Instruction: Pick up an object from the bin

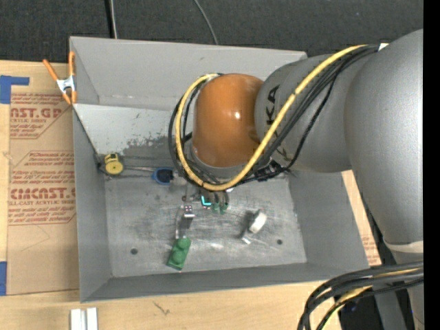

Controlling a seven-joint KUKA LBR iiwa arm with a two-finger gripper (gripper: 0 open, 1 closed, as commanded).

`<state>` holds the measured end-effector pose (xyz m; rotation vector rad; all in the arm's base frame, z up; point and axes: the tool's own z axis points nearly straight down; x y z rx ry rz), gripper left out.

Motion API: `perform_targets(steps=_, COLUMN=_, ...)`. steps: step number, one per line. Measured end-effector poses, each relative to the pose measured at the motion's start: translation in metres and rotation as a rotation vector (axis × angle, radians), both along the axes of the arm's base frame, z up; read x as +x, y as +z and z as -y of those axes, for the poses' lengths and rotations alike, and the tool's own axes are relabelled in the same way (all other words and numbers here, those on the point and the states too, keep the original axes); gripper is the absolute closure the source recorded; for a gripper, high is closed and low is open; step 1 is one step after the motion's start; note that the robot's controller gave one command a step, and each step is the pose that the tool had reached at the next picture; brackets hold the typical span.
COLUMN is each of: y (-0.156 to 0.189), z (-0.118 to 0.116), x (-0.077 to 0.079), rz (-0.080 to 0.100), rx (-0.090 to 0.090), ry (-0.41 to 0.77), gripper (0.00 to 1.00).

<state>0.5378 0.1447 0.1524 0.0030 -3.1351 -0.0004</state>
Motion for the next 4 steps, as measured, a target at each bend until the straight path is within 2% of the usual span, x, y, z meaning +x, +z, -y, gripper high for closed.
perform_targets(steps=1, y=-0.057, z=0.063, x=-0.036, rz=0.001, rx=-0.001, ry=0.226, gripper=0.00)
perform_targets(steps=2, y=-0.078, z=0.001, x=-0.049, rz=0.025, rx=0.001, ry=0.382, gripper=0.00)
perform_targets(steps=3, y=-0.077, z=-0.001, x=-0.051, rz=0.020, rx=0.005, ry=0.380, gripper=1.00)
perform_targets(steps=4, y=0.054, z=-0.027, x=-0.033, rz=0.017, rx=0.003, ry=0.409, gripper=1.00)
